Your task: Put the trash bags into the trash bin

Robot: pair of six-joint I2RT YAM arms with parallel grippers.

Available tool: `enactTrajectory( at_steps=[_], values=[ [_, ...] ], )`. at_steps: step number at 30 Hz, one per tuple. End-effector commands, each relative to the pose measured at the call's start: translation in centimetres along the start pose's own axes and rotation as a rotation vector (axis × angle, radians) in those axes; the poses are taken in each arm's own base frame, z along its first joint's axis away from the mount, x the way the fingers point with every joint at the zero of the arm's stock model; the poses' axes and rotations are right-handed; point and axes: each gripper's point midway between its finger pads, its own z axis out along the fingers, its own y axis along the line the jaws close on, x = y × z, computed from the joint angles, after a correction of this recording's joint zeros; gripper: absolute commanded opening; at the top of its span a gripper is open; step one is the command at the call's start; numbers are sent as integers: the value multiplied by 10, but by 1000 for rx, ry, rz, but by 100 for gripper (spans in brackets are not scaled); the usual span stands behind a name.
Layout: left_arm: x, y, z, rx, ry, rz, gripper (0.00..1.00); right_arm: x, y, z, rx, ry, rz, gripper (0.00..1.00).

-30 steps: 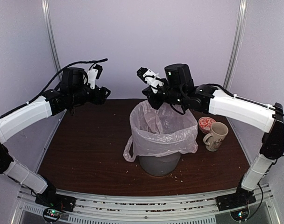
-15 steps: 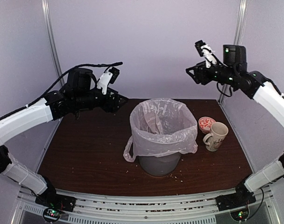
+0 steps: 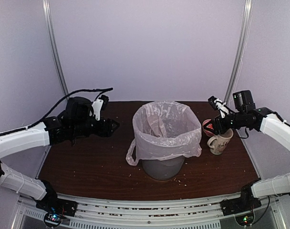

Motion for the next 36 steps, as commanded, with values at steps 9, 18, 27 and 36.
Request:
enactTrajectory(
  at_steps=[9, 18, 27, 36],
  values=[
    [59, -31, 39, 240, 69, -138, 62, 43, 54, 35, -329, 110, -50, 61],
    [101, -31, 70, 262, 162, -156, 59, 76, 63, 65, -327, 243, -56, 60],
    [130, -12, 90, 163, 232, -164, 55, 90, 47, 75, -233, 290, -30, 58],
    [119, 7, 81, 32, 238, -166, 54, 68, 40, 56, -162, 228, -57, 56]
  ],
)
